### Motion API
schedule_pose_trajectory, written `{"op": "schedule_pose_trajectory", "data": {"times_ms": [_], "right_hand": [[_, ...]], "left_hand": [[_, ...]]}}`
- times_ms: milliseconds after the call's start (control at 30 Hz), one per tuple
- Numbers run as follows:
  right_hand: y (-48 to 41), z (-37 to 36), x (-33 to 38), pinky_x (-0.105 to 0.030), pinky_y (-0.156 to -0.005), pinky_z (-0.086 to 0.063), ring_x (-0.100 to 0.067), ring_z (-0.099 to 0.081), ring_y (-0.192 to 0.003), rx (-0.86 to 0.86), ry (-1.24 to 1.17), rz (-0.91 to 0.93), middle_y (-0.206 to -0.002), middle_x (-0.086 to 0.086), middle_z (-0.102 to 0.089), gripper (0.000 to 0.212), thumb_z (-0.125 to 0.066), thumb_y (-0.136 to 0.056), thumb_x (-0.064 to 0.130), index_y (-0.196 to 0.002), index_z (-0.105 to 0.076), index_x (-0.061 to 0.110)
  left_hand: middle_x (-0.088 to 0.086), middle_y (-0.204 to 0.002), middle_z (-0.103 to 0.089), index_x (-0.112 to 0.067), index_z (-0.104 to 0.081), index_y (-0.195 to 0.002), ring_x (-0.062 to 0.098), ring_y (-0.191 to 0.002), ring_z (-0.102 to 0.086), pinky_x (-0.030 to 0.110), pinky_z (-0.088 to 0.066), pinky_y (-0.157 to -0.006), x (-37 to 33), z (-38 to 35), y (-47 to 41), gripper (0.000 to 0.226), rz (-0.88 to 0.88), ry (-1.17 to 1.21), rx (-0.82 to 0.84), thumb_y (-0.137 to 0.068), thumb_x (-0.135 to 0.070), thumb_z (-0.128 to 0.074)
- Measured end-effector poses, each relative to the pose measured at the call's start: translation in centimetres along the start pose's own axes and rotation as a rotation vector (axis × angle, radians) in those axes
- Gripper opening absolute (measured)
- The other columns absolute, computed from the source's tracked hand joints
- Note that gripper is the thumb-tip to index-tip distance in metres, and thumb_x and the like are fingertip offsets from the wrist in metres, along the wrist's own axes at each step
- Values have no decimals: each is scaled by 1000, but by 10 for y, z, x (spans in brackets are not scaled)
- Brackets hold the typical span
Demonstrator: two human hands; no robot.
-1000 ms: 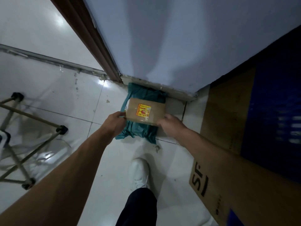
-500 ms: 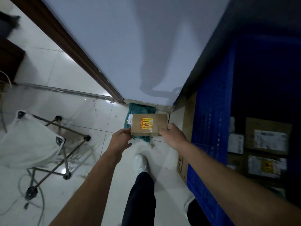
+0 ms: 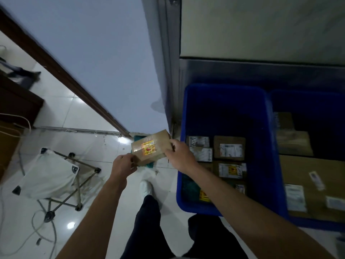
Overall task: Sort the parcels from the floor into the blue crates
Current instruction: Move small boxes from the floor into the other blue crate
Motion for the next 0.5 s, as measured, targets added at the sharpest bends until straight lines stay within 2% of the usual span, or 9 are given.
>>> {"op": "schedule_pose_trajectory", "data": {"times_ms": [133,267,400,500], "right_hand": [[51,40,0,-39,-98,-47,-19,-54,-117,-61,4,79,-135,3,-46,55,-46,-94,44,-147,-42,30],[92,76,-8,-40,-95,-50,-15,-59,-109,-124,-35,157,-126,4,-57,47,-49,-93,48,-135,-51,28],[119,111,-22,-40,-88,-52,-15,-61,-97,-169,-36,183,-115,2,-61,26,-50,-96,40,-118,-54,27],[124,142,-26,-44,-88,-51,-17,-59,-95,-223,1,194,-112,0,-53,25,-49,-97,44,-115,-52,27]], "left_hand": [[23,-111,-67,-4,-62,-120,34,-99,-66,45,-56,-93,-5,-8,50,33,-13,89,32,-100,-27,-50],[17,-111,-66,-9,-61,-119,31,-99,-65,46,-55,-92,-2,-32,89,41,-1,90,93,-101,-45,-51],[17,-110,-67,-12,-60,-119,29,-94,-66,45,-56,-87,-7,-71,119,45,-18,30,151,-98,-50,-54],[20,-118,-65,-13,-60,-118,32,-103,-66,46,-57,-88,-18,-98,133,39,-34,0,212,-99,-46,-55]]}}
Point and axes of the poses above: each hand's wrist, its own y-axis away from the middle knuckle, its own z-axis out of the back of the hand, x = y × z, the point moved 10 cm from there along -y, towards the middle knuckle
